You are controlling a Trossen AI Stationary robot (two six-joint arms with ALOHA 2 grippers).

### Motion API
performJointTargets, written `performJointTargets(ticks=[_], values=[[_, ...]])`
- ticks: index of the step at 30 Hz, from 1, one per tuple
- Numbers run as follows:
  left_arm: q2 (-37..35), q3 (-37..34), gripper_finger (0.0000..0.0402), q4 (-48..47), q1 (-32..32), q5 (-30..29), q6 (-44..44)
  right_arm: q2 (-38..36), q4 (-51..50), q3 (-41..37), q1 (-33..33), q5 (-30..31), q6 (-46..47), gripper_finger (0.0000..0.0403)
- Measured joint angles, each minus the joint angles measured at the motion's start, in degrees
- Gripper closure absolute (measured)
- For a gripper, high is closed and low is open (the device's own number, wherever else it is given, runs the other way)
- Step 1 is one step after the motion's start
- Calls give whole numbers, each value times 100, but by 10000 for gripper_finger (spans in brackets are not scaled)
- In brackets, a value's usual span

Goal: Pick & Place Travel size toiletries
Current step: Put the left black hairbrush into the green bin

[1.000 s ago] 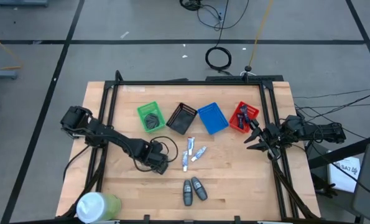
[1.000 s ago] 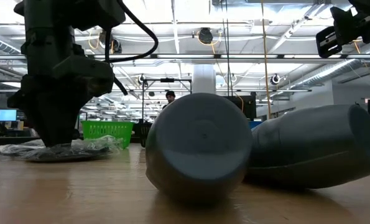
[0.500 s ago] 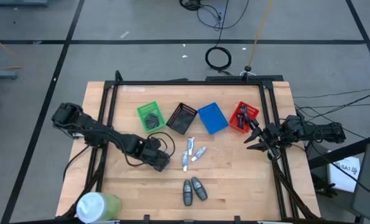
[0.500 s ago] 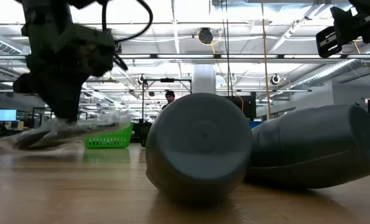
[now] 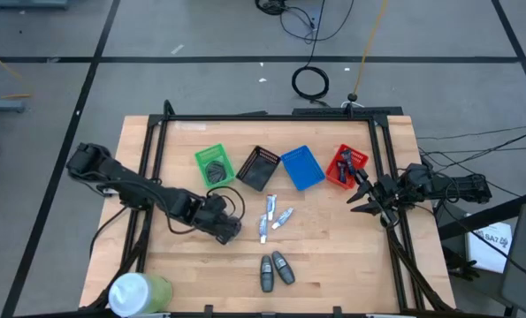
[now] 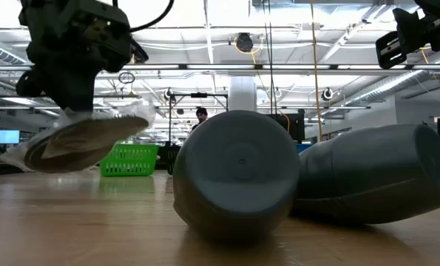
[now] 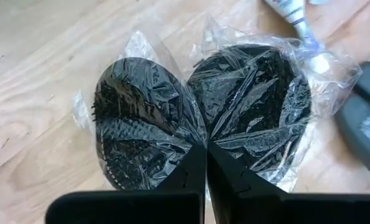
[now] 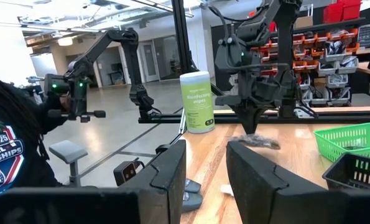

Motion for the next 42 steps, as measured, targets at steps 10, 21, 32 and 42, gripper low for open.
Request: performJointTargets(ticks=[10,21,32,42], values=[[753,2,388,-67,13,271,-120,0,-35,0,0,2,-22,298],[956,2,296,-156,24,732,-18,0,-34,0,1,2,-22,298],[875,2,213,-781,52,1132,-407,0,-35,0,2,2,-20,298],[473,5,227,-1526,195,634,-880,0,-43,0,0,2,4,298]])
